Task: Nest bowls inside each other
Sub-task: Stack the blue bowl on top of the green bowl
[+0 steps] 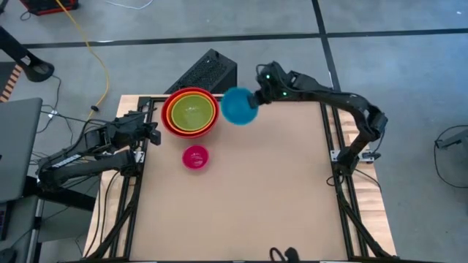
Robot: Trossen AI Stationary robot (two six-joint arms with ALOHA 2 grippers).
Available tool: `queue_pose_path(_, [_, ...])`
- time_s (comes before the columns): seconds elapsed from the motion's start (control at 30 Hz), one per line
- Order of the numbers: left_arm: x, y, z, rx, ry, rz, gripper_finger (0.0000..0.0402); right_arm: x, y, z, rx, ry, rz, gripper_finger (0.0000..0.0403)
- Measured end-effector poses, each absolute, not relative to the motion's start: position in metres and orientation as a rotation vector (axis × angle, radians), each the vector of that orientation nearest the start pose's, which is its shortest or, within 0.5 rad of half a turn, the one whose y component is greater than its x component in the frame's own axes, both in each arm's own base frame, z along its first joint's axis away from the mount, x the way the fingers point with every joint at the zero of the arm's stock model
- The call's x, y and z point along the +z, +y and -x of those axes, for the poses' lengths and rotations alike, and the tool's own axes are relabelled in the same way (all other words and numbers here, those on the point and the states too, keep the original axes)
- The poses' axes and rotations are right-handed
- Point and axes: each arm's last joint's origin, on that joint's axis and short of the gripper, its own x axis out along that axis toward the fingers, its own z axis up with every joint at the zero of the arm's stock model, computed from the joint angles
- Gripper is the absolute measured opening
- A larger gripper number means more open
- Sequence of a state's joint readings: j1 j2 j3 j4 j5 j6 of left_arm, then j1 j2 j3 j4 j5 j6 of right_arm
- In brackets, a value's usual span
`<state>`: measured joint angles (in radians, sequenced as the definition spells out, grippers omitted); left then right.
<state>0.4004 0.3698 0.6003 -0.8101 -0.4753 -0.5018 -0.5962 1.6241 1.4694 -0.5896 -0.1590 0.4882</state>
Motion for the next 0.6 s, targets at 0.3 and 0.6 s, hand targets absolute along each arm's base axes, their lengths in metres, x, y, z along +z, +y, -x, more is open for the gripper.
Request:
queue_pose_path(0.3, [0.262,0.042,-0.066,0.953,0.382,0.433,0.0000,0.337,-0.214,-0.349,-0.504,0.430,-0.739,0.0004])
queue_pose_path(0.6, [0.262,0.041,-0.067,0.934,0.386,0.440,0.0000,0.329,-0.240,-0.429,-0.397,0.413,-0.739,0.0004])
